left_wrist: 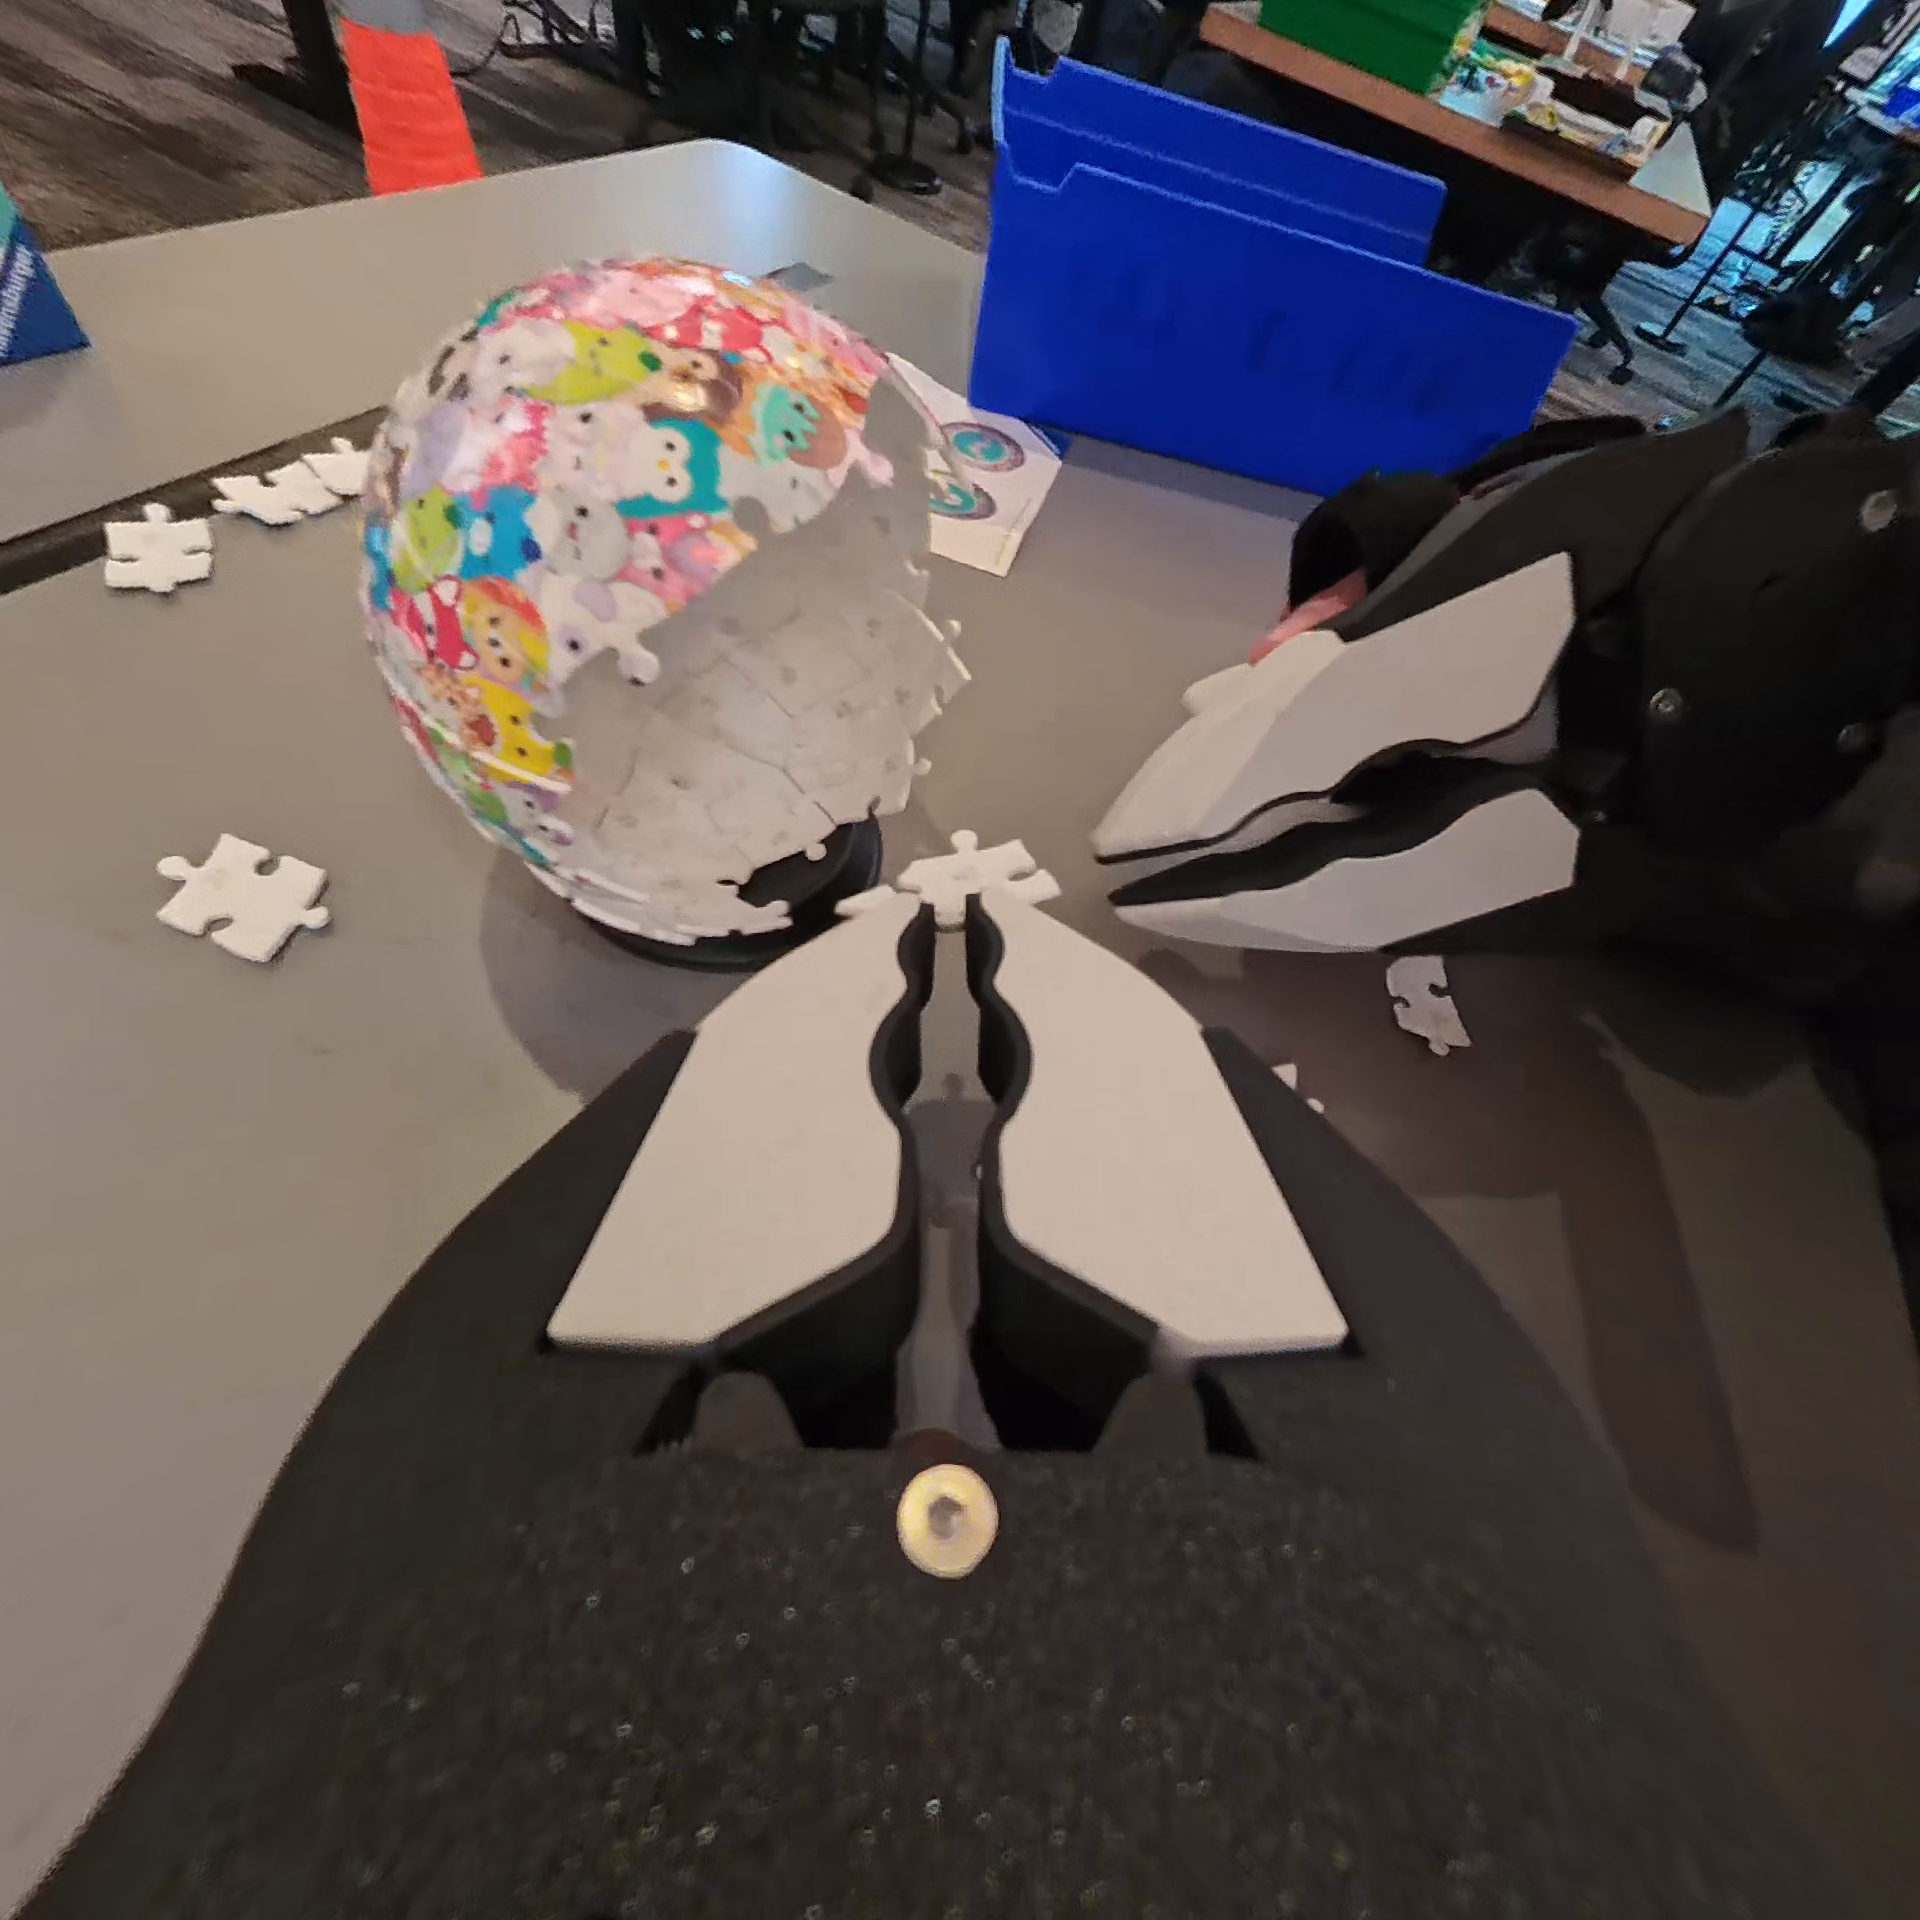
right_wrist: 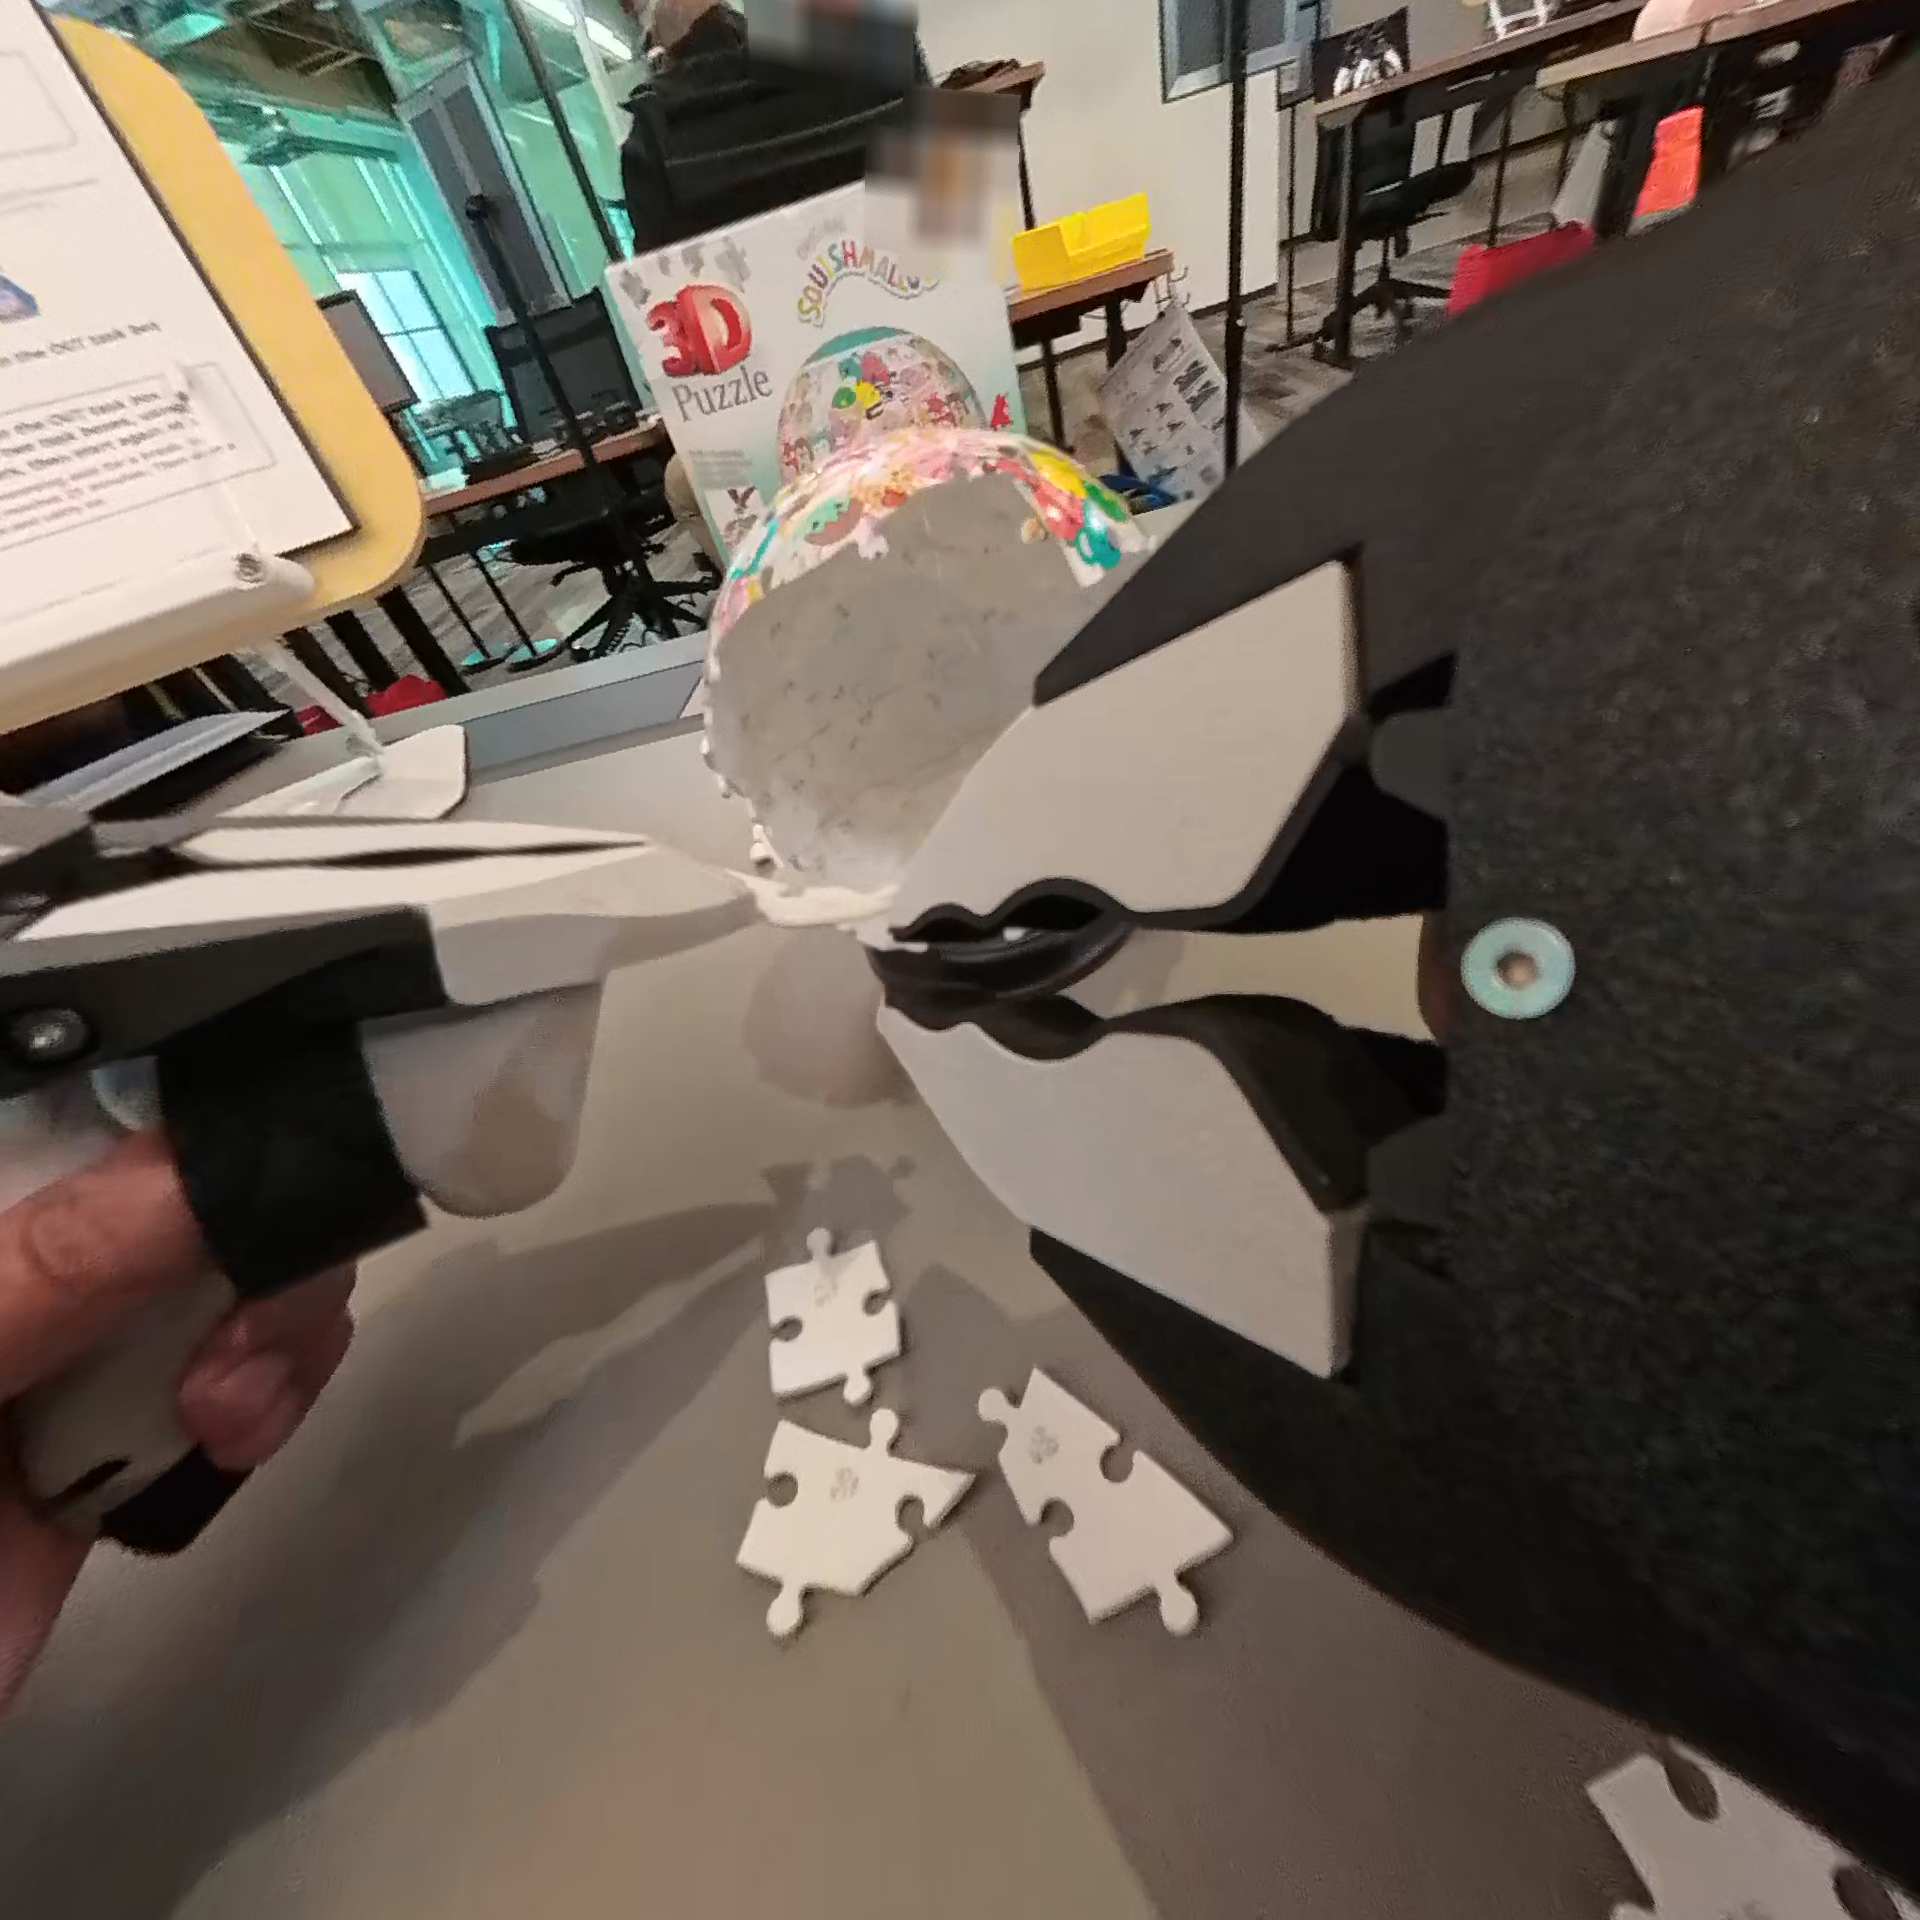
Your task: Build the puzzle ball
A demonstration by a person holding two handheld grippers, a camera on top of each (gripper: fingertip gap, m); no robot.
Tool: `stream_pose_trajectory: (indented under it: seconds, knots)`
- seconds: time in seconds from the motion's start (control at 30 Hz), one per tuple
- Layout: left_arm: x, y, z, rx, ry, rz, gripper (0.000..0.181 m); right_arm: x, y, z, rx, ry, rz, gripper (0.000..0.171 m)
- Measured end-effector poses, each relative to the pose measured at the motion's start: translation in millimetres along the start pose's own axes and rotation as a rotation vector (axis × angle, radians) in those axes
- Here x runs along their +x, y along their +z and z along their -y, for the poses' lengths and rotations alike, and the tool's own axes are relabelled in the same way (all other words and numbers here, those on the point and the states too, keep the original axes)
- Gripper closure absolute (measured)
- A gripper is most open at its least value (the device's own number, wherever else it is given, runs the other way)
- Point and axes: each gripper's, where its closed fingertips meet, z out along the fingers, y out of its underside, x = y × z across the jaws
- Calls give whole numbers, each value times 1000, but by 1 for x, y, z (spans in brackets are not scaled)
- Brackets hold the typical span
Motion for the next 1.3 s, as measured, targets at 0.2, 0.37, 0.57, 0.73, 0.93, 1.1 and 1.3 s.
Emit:
stream_pose_trajectory:
  seconds: [0.2,0.37,0.57,0.73,0.93,1.1,1.3]
  knots:
    - [19,5,0,14,0,-142,176,4,-2,-3,3,-23,-27,162]
    - [39,-6,8,26,-89,-381,176,7,-21,19,156,-12,-15,160]
    - [44,-27,20,109,-219,-578,176,15,-35,21,219,60,8,155]
    - [51,-28,18,92,-218,-619,176,10,-39,39,274,47,27,165]
    - [50,-28,20,102,-230,-613,176,1,-34,41,245,4,39,169]
    - [49,-30,19,104,-213,-594,176,2,-32,39,233,-13,21,169]
    - [37,-29,18,103,-153,-453,176,2,-31,33,208,2,30,166]
